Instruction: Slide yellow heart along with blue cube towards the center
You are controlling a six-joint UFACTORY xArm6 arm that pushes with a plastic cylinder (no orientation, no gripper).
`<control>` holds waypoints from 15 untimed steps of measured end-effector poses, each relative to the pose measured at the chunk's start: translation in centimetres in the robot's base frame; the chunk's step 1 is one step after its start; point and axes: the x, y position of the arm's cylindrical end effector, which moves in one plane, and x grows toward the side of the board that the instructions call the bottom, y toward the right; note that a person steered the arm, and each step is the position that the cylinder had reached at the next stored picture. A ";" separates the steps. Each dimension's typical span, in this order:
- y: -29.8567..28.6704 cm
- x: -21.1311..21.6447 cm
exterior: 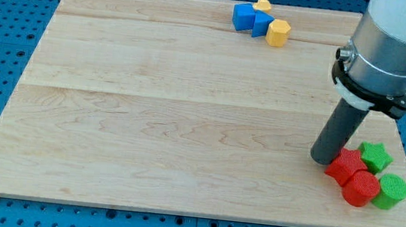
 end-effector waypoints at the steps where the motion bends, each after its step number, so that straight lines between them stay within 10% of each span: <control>1: -5.2 -2.2; 5: -1.8 -32.0; 6: -2.8 -33.3; 10: -11.8 -32.4; 15: -15.6 -18.0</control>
